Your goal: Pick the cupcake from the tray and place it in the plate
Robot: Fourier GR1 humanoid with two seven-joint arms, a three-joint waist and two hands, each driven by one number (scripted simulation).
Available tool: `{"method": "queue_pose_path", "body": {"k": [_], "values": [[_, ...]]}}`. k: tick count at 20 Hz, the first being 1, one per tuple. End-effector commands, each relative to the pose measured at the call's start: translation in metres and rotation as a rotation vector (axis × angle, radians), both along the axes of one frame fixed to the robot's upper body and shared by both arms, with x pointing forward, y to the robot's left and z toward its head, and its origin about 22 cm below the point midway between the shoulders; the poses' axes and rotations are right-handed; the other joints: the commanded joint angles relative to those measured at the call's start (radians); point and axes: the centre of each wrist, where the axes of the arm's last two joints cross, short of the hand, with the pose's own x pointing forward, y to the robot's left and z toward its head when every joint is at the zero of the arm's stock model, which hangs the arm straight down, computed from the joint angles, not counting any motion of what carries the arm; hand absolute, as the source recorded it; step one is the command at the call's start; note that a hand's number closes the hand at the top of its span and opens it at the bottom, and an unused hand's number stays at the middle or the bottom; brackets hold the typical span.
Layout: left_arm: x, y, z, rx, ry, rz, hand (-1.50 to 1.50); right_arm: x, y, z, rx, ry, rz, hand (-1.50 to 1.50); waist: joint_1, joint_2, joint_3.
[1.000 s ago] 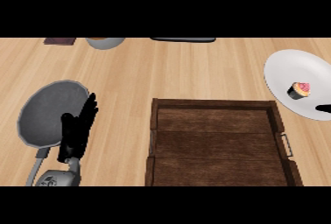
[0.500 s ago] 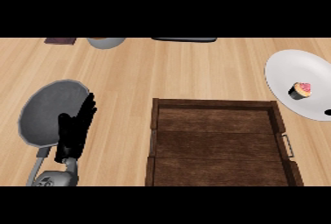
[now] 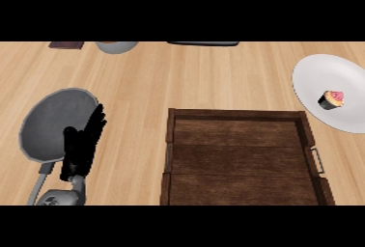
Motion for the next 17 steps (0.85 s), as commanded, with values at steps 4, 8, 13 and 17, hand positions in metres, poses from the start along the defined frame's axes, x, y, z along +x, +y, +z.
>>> {"method": "queue_pose_path", "body": {"k": [4,8,13,17], "values": [[-0.001,0.002,0.002,-0.004,0.007,0.004,0.00,-0.023,-0.025,0.014,-0.008,-0.013,-0.046,-1.50,0.004,0.000,0.002],[0.006,-0.011,0.002,0.002,-0.015,-0.024,0.00,-0.017,-0.011,-0.004,-0.028,-0.025,-0.126,-1.50,0.004,0.004,0.002],[0.006,-0.012,0.003,0.002,-0.021,-0.006,0.00,-0.034,-0.026,0.002,-0.039,-0.016,-0.143,-1.50,0.003,0.007,0.004],[0.003,0.000,0.001,0.005,-0.005,-0.017,0.00,-0.038,-0.029,0.002,-0.043,-0.006,-0.165,-1.50,0.003,0.002,0.003]]}}
